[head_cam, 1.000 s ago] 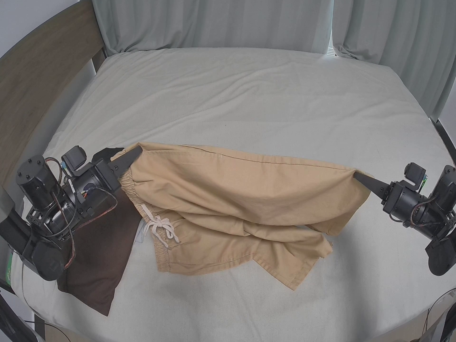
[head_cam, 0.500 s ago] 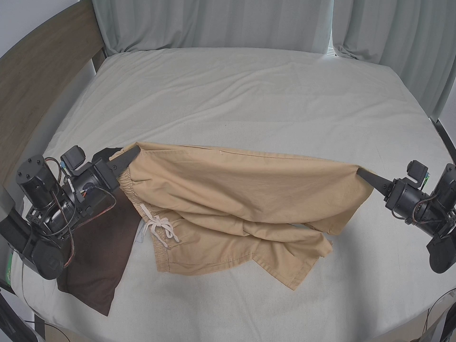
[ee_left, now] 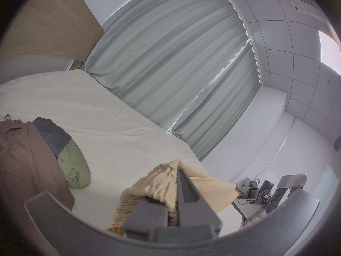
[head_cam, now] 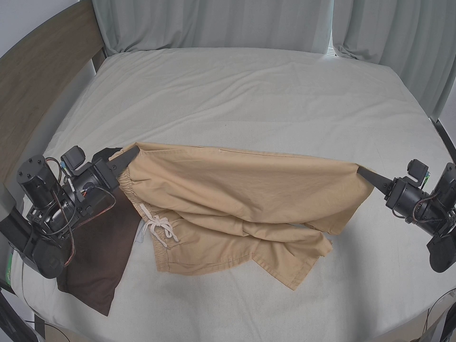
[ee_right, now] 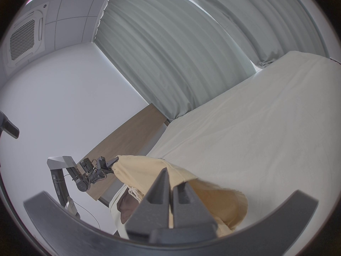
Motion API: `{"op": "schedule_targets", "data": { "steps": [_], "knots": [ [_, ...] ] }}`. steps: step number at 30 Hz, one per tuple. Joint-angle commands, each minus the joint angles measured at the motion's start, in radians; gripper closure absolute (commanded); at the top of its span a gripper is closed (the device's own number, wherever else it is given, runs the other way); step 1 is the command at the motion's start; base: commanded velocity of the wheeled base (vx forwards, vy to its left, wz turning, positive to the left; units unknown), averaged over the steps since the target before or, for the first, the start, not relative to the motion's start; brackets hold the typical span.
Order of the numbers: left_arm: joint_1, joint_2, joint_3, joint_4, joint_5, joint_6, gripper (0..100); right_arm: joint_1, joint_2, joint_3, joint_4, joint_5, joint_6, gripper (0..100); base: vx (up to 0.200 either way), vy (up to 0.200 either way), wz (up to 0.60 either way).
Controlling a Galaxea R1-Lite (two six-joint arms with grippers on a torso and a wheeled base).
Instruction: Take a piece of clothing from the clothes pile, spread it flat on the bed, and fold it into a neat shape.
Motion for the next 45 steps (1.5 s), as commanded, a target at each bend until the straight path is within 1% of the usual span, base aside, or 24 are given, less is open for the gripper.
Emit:
{"op": "schedule_targets", "data": {
  "steps": [1, 13, 26, 30, 35, 40, 45],
  "knots": [
    [0.0, 0.007, -0.004, -0.001, 0.002, -0.001, 100, 0.008, 0.003, -0.009, -0.001, 0.0, -0.004, 100, 0.0, 0.0, 0.0],
    [0.0, 0.027, -0.021, -0.001, 0.006, 0.001, 100, 0.005, 0.01, -0.137, 0.002, -0.003, -0.003, 100, 0.0, 0.0, 0.0],
    [0.002, 0.064, -0.046, -0.001, 0.013, -0.004, 100, 0.004, 0.042, -0.17, 0.002, 0.002, -0.003, 100, 0.0, 0.0, 0.0],
    [0.004, 0.081, -0.07, -0.001, 0.019, -0.004, 100, 0.002, 0.07, -0.193, 0.001, 0.002, -0.003, 100, 0.0, 0.0, 0.0],
    [-0.001, 0.116, -0.098, -0.001, 0.049, -0.004, 100, 0.002, 0.105, -0.233, 0.001, 0.0, -0.003, 100, 0.0, 0.0, 0.0],
    [0.0, 0.171, -0.158, -0.002, 0.08, -0.007, 100, -0.001, 0.161, -0.298, 0.001, 0.0, -0.003, 100, 0.0, 0.0, 0.0],
    [0.0, 0.209, -0.201, -0.002, 0.086, -0.007, 100, -0.009, 0.217, -0.358, 0.001, -0.001, -0.001, 100, 0.0, 0.0, 0.0]
  ]
}}
